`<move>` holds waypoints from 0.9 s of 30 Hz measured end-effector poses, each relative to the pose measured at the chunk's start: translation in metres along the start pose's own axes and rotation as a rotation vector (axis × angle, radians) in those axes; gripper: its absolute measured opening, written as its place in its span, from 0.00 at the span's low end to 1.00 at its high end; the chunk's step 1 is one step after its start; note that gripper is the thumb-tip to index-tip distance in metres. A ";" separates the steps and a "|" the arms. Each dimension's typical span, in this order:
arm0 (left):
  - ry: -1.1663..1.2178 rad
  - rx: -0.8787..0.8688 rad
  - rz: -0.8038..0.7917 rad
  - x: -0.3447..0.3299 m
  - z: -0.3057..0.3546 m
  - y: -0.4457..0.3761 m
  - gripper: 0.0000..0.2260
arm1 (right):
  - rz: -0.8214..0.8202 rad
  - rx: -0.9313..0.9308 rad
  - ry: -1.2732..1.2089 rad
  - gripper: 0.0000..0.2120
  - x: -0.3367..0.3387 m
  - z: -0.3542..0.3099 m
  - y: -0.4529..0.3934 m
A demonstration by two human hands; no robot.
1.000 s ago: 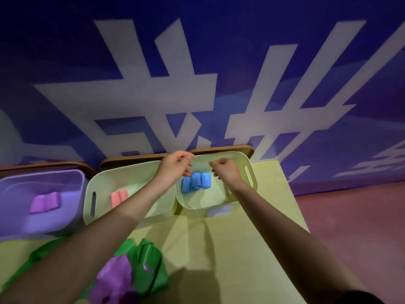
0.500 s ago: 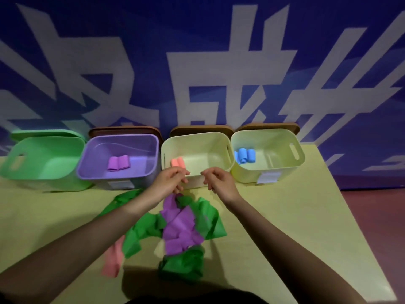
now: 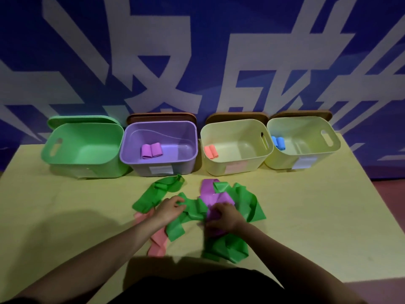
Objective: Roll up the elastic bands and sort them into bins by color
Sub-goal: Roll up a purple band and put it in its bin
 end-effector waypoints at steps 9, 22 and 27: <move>0.233 -0.074 -0.094 -0.013 0.013 -0.006 0.05 | 0.184 -0.005 -0.376 0.15 0.011 -0.014 0.010; 0.534 -0.502 0.058 0.038 0.117 0.059 0.08 | 0.373 0.437 -0.832 0.17 0.114 -0.095 0.046; 0.476 -0.474 -0.056 0.047 0.123 0.076 0.11 | 0.386 0.529 -0.853 0.17 0.123 -0.109 0.064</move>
Point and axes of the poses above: each hand's wrist, its own y-axis away from the middle knuckle, its own x-axis out of the back of the hand, z = x × y, the point moved 1 cm from there along -y, towards the middle knuckle, and after that the axes turned 8 degrees about -z, right-handed, at the moved point
